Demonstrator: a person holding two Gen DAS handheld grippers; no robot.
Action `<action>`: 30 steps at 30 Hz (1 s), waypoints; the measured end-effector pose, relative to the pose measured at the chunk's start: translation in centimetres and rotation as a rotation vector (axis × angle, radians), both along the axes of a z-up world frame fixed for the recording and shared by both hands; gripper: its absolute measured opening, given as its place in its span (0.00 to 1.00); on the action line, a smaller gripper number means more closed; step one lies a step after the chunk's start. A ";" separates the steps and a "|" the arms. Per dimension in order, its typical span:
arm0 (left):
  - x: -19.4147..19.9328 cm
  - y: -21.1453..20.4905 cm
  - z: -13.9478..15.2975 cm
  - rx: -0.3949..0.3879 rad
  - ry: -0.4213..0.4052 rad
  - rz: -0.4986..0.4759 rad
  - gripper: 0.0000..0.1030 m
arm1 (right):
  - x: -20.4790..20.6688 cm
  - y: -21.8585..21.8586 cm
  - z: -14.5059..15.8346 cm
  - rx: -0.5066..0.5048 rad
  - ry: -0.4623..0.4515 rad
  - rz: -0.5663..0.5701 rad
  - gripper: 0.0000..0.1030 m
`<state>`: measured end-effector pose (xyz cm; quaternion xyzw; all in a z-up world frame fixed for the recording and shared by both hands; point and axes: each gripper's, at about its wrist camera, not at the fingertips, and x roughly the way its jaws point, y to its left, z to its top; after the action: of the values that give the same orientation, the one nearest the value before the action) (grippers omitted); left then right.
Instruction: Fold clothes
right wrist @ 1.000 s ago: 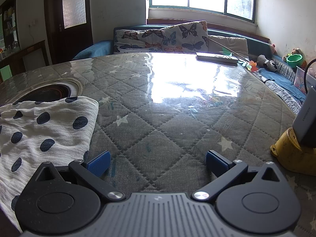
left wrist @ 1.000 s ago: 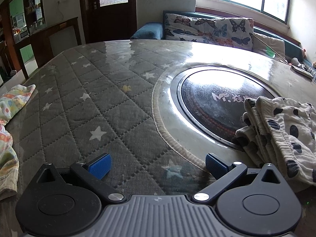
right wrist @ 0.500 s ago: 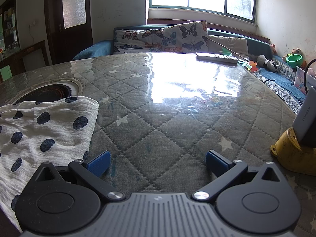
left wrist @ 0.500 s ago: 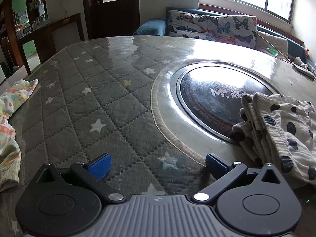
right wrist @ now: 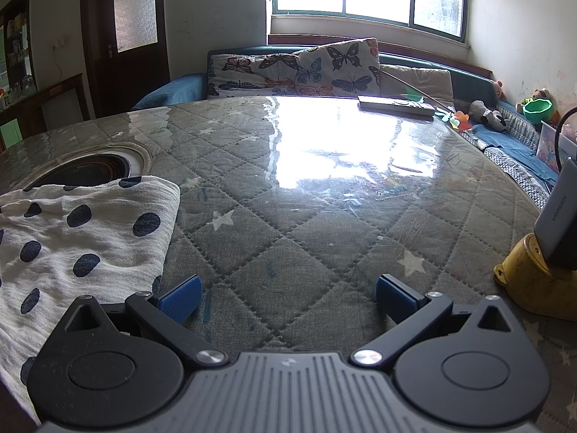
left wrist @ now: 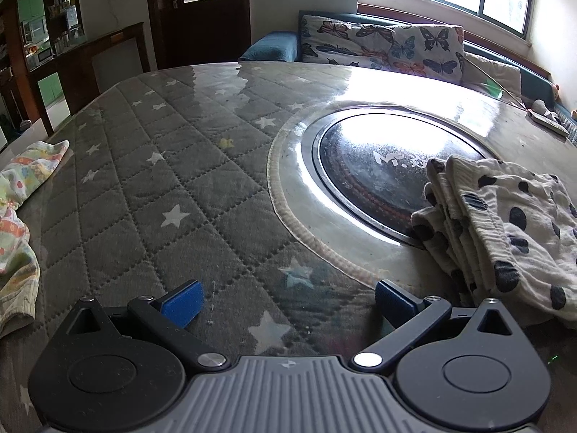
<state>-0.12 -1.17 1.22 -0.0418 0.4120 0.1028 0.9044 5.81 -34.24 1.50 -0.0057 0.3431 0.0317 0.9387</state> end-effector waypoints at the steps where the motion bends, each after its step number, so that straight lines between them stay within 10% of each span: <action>1: 0.0 0.0 0.0 0.000 0.000 -0.001 1.00 | 0.0 0.0 0.0 0.000 0.000 0.000 1.00; 30: -0.3 -0.3 0.0 -0.004 0.000 0.004 1.00 | 0.0 0.0 0.0 0.000 0.000 0.000 1.00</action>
<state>-0.43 -1.42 1.24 -0.0446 0.4123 0.1038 0.9040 5.80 -34.23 1.52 -0.0058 0.3431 0.0316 0.9388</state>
